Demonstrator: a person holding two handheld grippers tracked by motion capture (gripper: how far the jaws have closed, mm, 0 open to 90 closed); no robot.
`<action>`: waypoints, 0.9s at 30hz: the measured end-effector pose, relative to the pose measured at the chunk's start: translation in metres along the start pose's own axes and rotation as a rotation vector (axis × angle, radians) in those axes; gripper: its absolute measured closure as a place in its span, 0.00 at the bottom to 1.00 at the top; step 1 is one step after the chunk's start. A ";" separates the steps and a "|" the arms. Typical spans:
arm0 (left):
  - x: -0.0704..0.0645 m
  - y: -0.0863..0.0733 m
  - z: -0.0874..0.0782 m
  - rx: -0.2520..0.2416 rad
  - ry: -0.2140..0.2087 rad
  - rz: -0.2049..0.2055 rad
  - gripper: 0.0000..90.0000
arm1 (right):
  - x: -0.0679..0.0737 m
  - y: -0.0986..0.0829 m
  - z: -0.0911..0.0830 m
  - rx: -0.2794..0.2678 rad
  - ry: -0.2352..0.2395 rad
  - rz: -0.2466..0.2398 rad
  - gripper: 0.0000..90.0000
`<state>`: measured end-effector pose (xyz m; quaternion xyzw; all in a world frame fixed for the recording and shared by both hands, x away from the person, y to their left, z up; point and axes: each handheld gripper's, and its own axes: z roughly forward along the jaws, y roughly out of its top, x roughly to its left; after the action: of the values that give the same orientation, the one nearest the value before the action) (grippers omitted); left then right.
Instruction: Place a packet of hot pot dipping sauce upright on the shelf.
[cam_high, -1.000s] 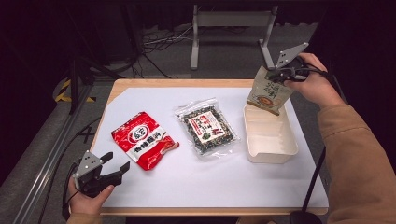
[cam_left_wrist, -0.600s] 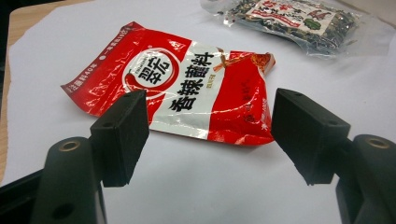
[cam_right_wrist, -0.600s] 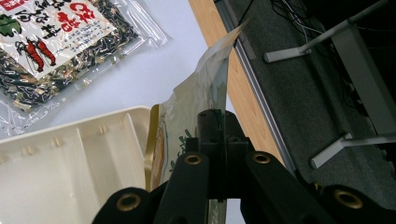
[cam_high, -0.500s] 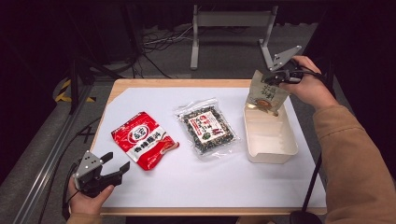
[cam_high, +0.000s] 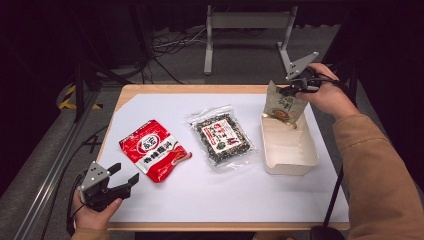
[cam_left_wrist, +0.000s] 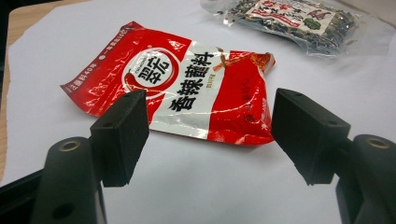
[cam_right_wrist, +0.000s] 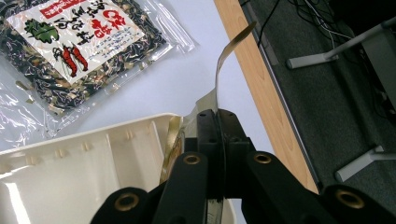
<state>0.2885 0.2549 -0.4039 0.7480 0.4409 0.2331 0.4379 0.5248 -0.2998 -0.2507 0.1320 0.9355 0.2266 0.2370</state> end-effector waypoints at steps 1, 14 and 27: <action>0.000 0.000 0.000 0.000 -0.001 -0.001 0.32 | 0.000 0.000 0.000 0.000 -0.002 0.001 0.99; 0.000 0.000 0.000 -0.002 -0.003 -0.008 0.32 | -0.005 -0.003 -0.002 0.056 -0.051 0.008 0.99; 0.000 -0.001 0.001 0.007 0.004 -0.009 0.32 | -0.010 -0.008 -0.015 0.070 -0.161 -0.137 1.00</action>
<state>0.2885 0.2546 -0.4051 0.7470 0.4460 0.2309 0.4356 0.5248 -0.3161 -0.2388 0.0937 0.9275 0.1656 0.3218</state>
